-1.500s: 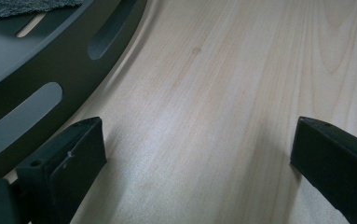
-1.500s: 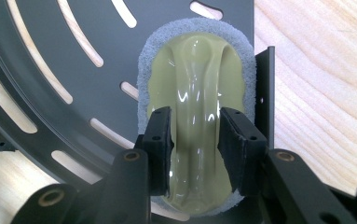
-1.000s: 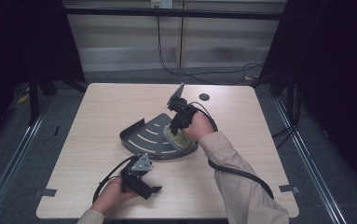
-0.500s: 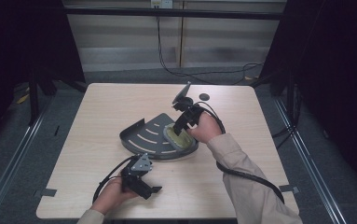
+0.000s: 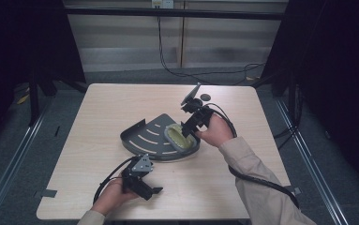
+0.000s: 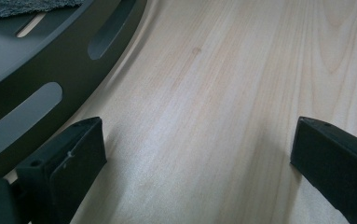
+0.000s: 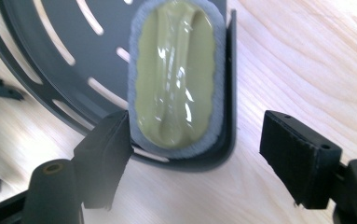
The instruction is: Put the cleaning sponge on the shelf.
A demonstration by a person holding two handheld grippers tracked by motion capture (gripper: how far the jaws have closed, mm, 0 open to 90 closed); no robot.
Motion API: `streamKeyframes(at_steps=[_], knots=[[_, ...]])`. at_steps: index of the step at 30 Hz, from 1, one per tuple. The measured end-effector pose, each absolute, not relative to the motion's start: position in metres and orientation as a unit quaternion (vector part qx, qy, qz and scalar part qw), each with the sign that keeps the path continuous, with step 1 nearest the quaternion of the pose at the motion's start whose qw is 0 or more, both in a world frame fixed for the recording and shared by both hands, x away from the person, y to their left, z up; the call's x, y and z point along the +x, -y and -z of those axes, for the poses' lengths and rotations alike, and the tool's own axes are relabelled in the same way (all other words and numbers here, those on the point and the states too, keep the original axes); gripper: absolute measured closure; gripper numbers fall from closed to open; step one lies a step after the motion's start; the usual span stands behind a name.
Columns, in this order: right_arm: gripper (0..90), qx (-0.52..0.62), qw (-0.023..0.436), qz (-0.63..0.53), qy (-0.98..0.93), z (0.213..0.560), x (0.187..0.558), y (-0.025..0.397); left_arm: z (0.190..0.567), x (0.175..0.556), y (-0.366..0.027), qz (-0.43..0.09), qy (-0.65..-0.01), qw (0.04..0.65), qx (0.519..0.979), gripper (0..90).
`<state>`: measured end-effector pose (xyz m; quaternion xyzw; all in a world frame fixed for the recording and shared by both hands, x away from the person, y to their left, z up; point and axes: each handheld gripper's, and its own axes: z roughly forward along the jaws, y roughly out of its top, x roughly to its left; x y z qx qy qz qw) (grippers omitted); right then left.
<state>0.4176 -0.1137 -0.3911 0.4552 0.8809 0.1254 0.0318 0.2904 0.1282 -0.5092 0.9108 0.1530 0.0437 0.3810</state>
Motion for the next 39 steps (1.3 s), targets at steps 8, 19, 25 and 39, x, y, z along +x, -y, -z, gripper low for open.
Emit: streamKeyframes(at_steps=[8,19,25,39], knots=[[22.6,0.454,0.026,-0.134,-0.881,0.389,0.409,0.130,0.510,0.290,-0.128,-0.045,-0.154,0.383,0.910,2.6],[21.0,0.446,0.031,-0.140,-0.883,0.392,0.394,0.145,0.510,0.290,-0.128,-0.046,-0.154,0.383,0.910,2.6],[20.8,0.441,0.034,-0.140,-0.886,0.395,0.387,0.155,0.510,0.290,-0.128,-0.046,-0.154,0.383,0.910,2.6],[20.5,0.448,0.032,-0.146,-0.882,0.405,0.370,0.180,0.510,0.290,-0.128,-0.046,-0.155,0.383,0.910,2.6]])
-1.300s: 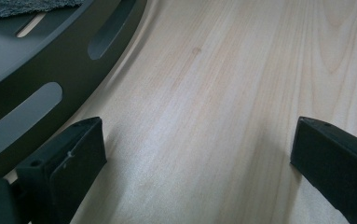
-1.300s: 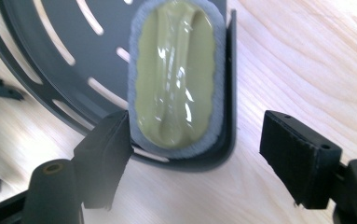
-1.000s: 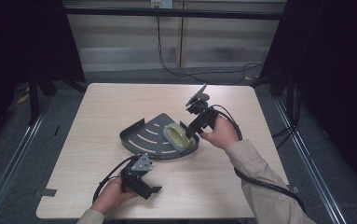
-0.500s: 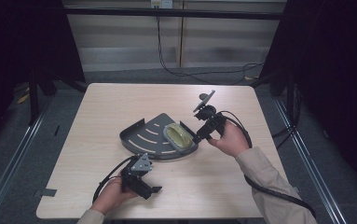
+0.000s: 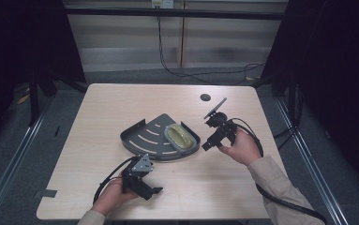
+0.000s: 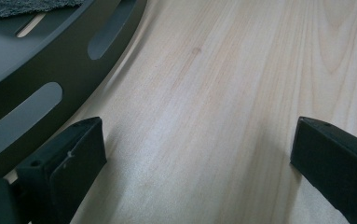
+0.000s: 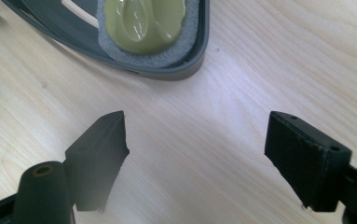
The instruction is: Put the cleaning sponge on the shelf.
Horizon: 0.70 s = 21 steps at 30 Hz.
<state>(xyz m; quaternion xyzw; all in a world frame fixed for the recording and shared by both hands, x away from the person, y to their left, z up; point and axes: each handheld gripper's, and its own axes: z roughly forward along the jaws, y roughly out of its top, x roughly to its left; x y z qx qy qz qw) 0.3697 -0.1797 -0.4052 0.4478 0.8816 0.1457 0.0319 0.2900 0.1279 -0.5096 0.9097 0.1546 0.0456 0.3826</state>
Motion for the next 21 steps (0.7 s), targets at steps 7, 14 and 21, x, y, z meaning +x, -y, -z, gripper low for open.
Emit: streamKeyframes(at_steps=[7,14,21], knots=[[20.4,0.452,0.033,-0.152,-0.878,0.410,0.363,0.194,0.510,0.290,-0.128,-0.046,-0.154,0.382,0.910,2.6],[20.3,0.455,0.037,-0.154,-0.876,0.415,0.354,0.204,0.510,0.290,-0.128,-0.046,-0.155,0.382,0.910,2.6],[20.4,0.459,0.041,-0.154,-0.874,0.423,0.344,0.218,0.510,0.290,-0.128,-0.045,-0.155,0.382,0.910,2.6]])
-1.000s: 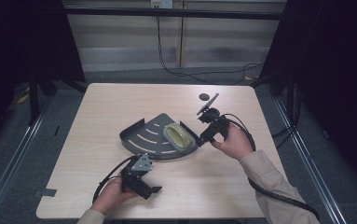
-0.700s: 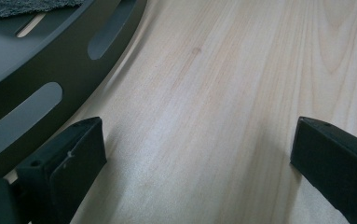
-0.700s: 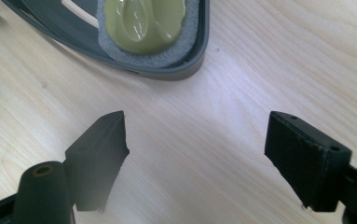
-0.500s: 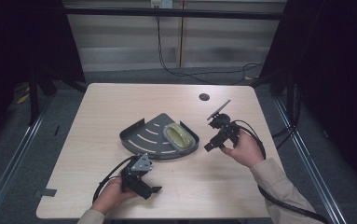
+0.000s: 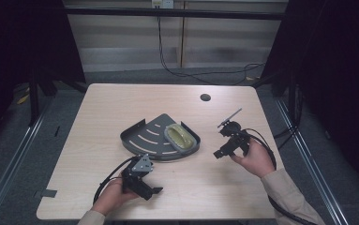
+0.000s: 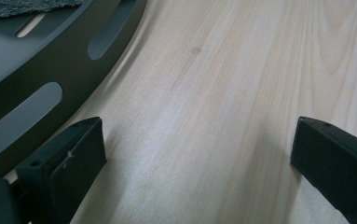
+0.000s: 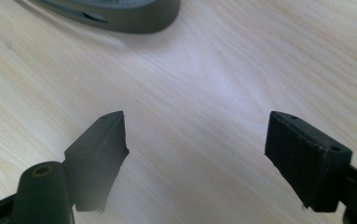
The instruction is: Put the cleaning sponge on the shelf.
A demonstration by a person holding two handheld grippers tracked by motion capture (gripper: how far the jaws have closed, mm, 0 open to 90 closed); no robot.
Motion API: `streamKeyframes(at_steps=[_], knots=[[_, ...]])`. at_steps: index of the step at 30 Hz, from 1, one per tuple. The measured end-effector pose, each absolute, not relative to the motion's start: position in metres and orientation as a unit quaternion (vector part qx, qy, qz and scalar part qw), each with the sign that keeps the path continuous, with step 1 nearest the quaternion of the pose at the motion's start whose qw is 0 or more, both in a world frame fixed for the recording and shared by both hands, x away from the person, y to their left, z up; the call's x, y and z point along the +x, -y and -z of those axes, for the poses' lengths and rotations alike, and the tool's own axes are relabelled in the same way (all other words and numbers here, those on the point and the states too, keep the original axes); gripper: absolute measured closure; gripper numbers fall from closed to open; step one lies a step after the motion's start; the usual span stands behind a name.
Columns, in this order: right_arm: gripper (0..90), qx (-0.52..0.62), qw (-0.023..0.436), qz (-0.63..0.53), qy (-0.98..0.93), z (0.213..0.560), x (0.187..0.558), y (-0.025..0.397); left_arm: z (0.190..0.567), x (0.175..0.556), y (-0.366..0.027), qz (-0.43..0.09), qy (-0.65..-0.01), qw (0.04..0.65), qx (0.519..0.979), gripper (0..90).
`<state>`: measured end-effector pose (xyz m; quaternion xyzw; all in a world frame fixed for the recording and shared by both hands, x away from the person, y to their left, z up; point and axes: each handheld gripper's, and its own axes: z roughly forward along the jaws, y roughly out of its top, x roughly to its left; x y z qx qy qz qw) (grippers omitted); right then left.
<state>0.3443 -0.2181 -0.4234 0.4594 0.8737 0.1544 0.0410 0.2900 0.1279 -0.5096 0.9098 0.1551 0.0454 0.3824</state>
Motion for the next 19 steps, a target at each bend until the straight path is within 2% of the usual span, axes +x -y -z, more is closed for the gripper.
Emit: streamKeyframes(at_steps=[19], knots=[[22.0,0.472,0.050,-0.165,-0.865,0.443,0.322,0.241,0.510,0.290,-0.128,-0.045,-0.155,0.382,0.910,2.6]])
